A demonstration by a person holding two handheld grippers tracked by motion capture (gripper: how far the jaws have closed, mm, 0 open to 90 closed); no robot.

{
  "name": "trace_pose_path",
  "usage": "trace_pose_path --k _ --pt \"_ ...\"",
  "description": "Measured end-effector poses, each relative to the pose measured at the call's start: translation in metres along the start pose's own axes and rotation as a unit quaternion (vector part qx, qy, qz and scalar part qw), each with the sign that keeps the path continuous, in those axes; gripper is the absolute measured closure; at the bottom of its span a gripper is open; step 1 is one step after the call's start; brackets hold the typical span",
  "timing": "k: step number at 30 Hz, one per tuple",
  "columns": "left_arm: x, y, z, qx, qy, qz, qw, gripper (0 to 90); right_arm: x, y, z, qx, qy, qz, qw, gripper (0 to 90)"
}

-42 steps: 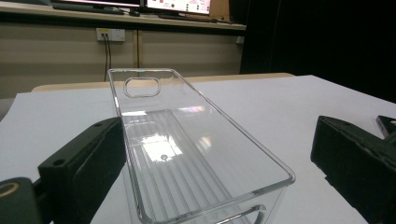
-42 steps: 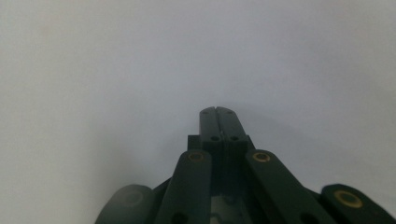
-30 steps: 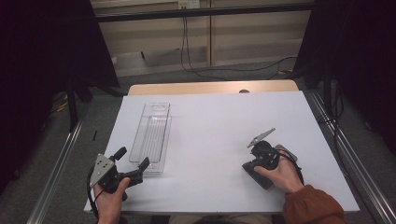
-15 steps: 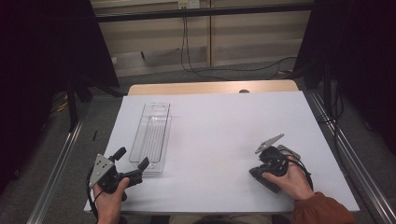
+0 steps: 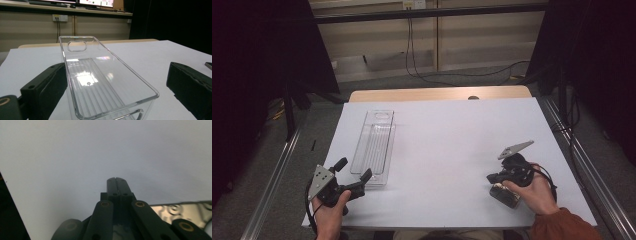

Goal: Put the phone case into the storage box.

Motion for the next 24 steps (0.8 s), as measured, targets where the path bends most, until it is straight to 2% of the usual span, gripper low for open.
trace_pose_path --k 4,5,9,11,15,17,21,24 --pt "0.000 0.000 0.000 0.000 0.002 0.002 1.0000 3.4 -0.015 0.019 0.003 0.021 0.004 0.031 0.9993 90.0" --pt "0.000 0.000 0.000 0.000 0.002 0.002 1.0000 3.4 -0.019 0.023 0.005 0.035 0.002 0.037 0.9987 90.0" --pt "0.000 0.000 0.000 -0.001 0.002 0.002 1.0000 3.4 -0.031 0.038 0.013 0.050 0.001 0.054 0.9973 90.0" --pt "0.000 0.000 0.000 0.000 0.001 0.001 1.0000 3.4 -0.037 0.046 0.016 0.052 0.013 0.064 0.9965 90.0" --pt "0.000 0.000 0.000 0.000 0.001 0.002 1.0000 3.4 -0.046 0.063 0.026 0.082 0.012 0.090 0.9925 90.0" --pt "0.000 0.000 0.000 0.000 0.000 0.001 1.0000 3.4 -0.048 0.073 0.032 0.094 -0.001 0.104 0.9901 90.0" --pt "0.000 0.000 0.000 -0.001 0.001 -0.001 1.0000 3.4 -0.049 0.086 0.042 0.123 -0.008 0.110 0.9863 90.0" --pt "0.000 0.000 0.000 0.000 0.000 0.001 1.0000 3.4 -0.053 0.089 0.046 0.132 -0.008 0.118 0.9842 90.0"
Point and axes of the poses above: each handheld gripper's, and its own axes: x roughly forward along the jaws, z roughly out of its underside, y roughly to its right, the point moved 3 cm from there along x, roughly forward along the jaws, and after that the axes turned 3 degrees about x, right-handed, at the moved point
